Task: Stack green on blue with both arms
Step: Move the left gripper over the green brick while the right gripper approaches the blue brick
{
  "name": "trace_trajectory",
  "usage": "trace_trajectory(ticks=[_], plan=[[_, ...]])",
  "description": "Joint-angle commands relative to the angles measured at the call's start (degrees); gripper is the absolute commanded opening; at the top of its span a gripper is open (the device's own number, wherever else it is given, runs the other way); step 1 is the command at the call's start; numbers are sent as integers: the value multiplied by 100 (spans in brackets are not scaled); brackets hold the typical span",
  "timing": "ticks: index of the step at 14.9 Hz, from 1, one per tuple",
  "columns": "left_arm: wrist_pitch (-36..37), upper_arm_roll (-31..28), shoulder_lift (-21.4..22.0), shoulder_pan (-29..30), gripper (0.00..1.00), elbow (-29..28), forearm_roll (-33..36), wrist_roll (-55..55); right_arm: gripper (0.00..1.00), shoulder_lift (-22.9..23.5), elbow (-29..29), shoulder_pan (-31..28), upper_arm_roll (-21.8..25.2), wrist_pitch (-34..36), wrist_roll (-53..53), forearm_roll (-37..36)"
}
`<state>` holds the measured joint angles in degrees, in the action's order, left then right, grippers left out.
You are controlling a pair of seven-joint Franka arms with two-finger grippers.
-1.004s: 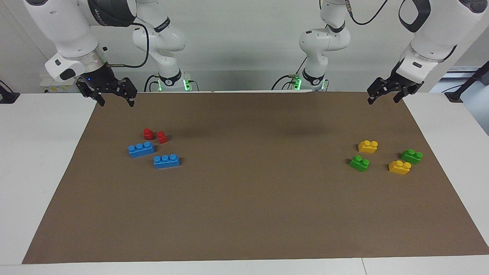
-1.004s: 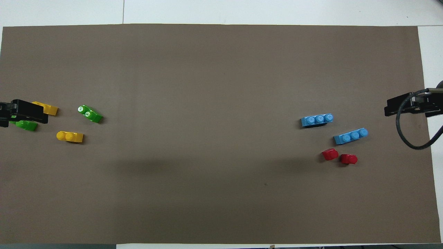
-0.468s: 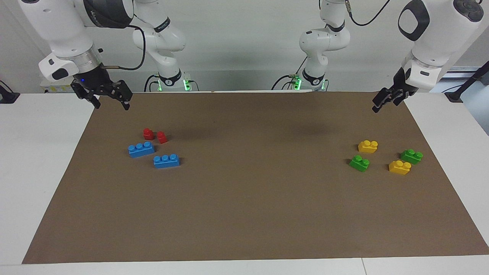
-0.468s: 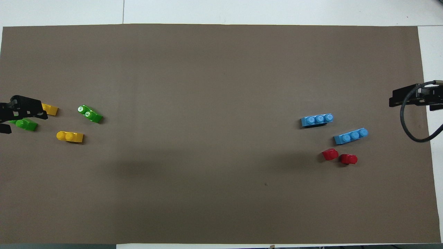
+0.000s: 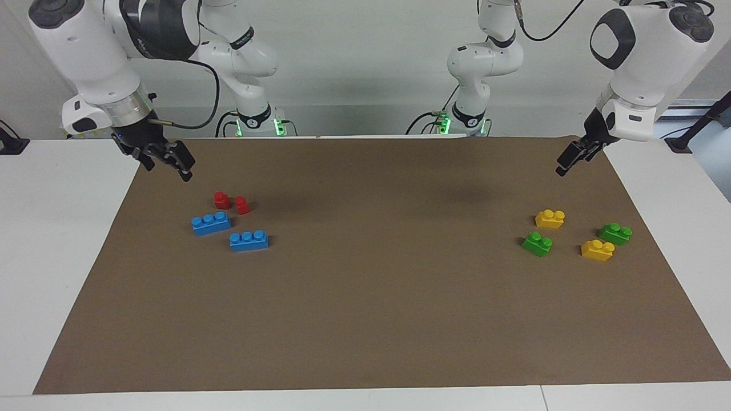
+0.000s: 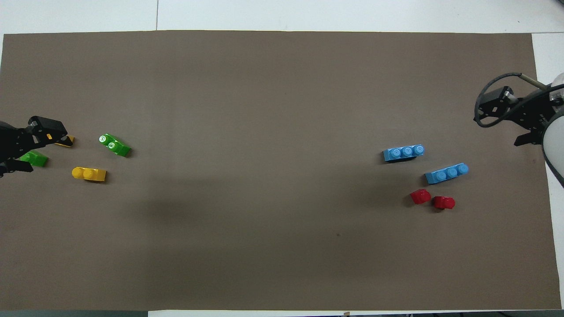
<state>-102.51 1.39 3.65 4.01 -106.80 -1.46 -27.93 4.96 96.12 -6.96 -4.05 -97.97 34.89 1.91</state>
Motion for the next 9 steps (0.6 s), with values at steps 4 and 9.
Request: trace_trajectory(ticks=[4,9], plan=[[-875,19,-724,56,100,-96,-38,-1030,100,145,285,-77,-52,-292,2037,661],[-1498,19,-1234,206,100,-87,-302,-1222,100,286,592,-77,-52,-696,2733,1066]])
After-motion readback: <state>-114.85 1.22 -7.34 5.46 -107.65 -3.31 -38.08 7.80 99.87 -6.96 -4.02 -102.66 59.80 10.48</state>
